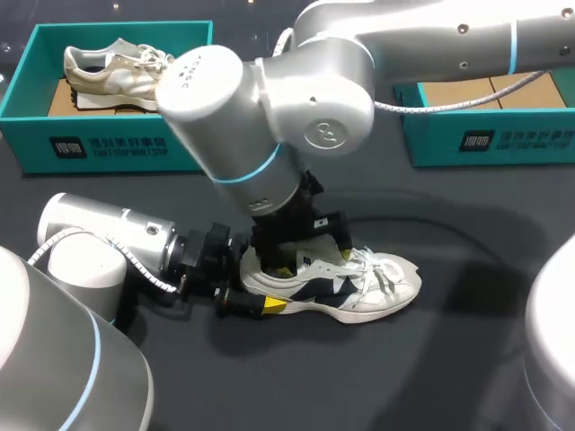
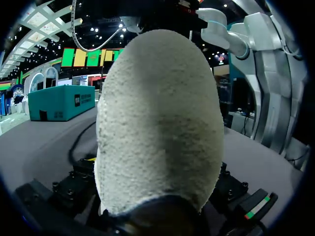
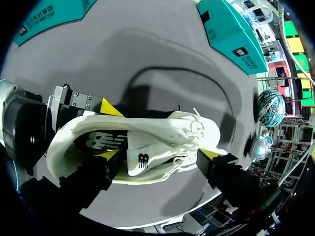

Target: Take the shoe out of the shoebox, open the shoe tongue, remove and reinsert the insole, then place the shoe into the shoebox

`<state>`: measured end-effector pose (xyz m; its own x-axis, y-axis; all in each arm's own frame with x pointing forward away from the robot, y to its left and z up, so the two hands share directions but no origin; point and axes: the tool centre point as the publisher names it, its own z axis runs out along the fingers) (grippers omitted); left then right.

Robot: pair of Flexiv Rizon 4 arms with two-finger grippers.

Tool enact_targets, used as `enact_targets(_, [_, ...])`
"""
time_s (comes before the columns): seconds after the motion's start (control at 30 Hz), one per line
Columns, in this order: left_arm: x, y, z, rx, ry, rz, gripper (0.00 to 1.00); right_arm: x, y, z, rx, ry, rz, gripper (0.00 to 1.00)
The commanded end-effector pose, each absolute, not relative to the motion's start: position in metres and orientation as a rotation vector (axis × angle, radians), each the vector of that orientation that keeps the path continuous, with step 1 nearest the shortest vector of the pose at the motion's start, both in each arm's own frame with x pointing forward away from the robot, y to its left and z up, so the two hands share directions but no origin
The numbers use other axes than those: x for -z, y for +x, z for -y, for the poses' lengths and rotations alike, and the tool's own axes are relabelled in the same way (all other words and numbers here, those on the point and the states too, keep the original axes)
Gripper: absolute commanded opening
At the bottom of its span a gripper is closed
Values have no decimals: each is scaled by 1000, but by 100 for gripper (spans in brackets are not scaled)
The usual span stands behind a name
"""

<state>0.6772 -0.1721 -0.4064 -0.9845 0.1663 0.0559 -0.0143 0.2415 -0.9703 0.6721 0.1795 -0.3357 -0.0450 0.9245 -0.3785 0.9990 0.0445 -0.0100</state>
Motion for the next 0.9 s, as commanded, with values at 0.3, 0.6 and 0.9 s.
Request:
enact_targets(0.3, [406,676,172,-1844,-144,2357,0,347,666,-172,712,2017,-1043,100])
enact_targets(0.6, [406,676,172,-1844,-144,2357,0,334,665,-164,668,2033,-1029,65])
enact_targets(0.9, [406,676,172,-1844,-144,2357,0,319,660,-157,626,2054,-1052,48])
